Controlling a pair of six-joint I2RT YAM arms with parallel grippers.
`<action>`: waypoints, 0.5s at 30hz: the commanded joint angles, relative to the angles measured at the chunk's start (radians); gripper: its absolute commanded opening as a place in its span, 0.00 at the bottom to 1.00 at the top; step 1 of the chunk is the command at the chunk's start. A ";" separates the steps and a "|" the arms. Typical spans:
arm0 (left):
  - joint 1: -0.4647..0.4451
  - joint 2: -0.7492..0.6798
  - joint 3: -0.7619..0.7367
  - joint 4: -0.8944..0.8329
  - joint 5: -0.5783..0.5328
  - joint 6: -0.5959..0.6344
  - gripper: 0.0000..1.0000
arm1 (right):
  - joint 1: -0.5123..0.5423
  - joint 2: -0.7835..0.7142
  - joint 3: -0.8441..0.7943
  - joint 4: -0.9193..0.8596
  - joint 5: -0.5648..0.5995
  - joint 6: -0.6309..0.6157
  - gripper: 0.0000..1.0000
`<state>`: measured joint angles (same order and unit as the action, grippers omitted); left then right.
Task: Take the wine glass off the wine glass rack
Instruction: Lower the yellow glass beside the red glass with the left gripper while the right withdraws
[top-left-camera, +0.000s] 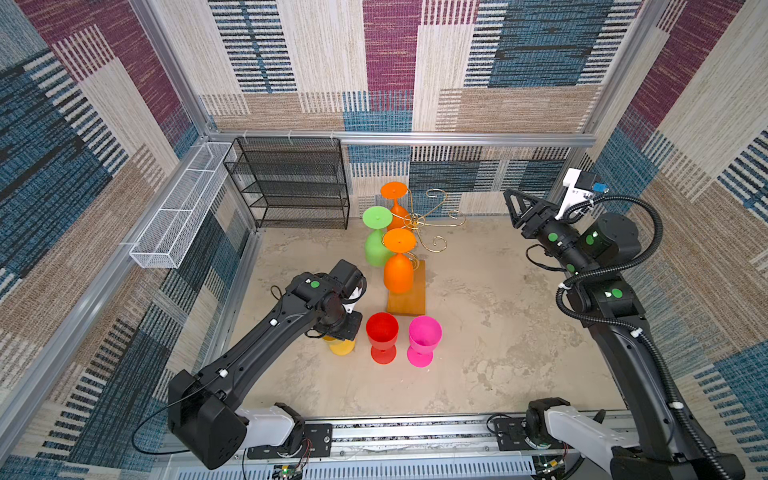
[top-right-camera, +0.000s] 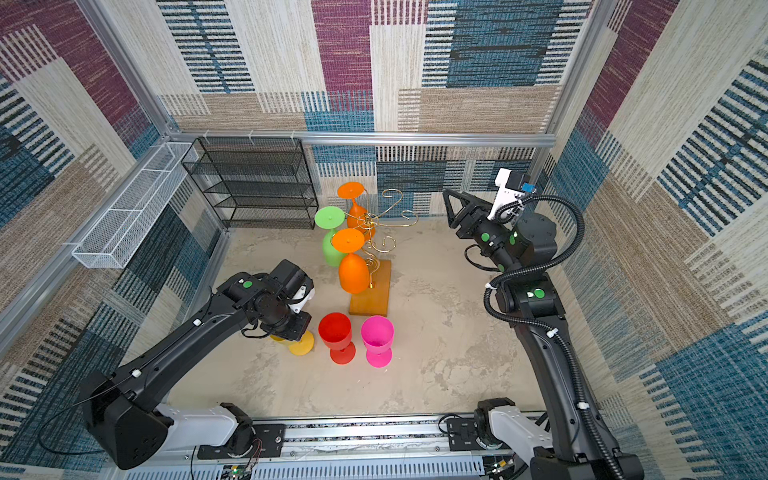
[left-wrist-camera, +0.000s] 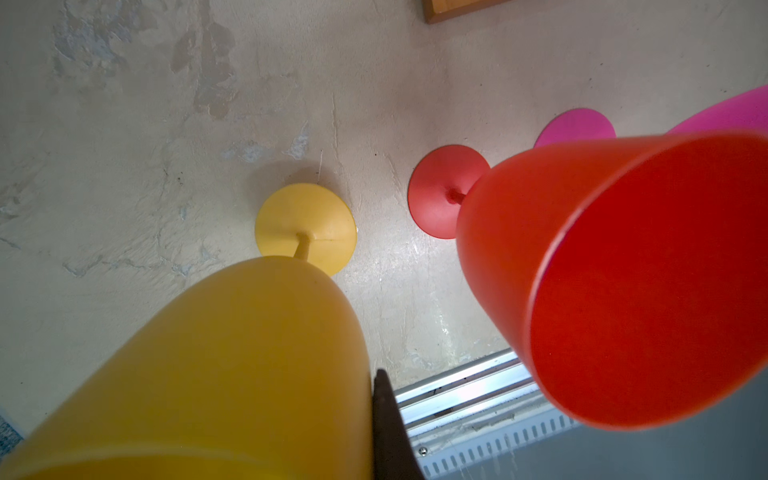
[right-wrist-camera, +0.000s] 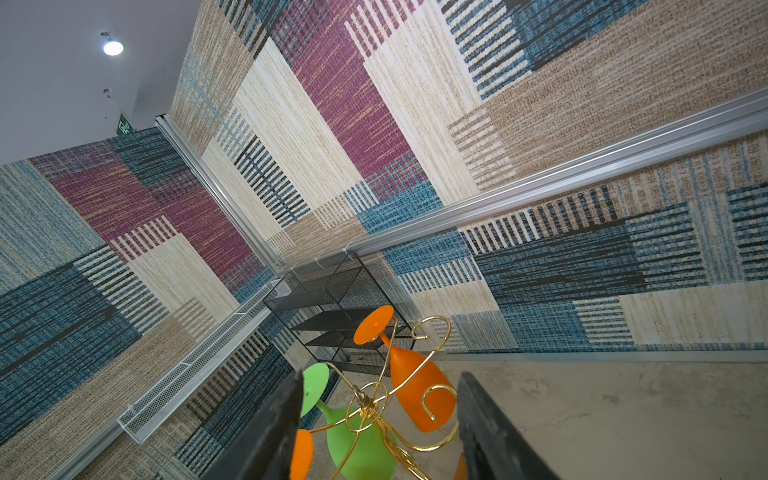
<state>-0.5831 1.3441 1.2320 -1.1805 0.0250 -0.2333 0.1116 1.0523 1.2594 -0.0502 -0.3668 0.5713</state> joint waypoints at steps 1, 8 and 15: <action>-0.002 0.019 -0.010 0.027 -0.018 -0.020 0.00 | 0.000 -0.002 -0.001 0.010 -0.005 -0.007 0.60; -0.005 0.033 -0.025 0.042 0.002 -0.023 0.02 | 0.000 -0.003 -0.008 0.004 -0.002 -0.008 0.60; -0.009 0.003 -0.020 0.041 0.026 -0.029 0.30 | 0.000 0.002 -0.008 0.007 -0.012 -0.004 0.60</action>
<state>-0.5915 1.3647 1.2060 -1.1439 0.0322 -0.2375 0.1116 1.0534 1.2526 -0.0509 -0.3664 0.5713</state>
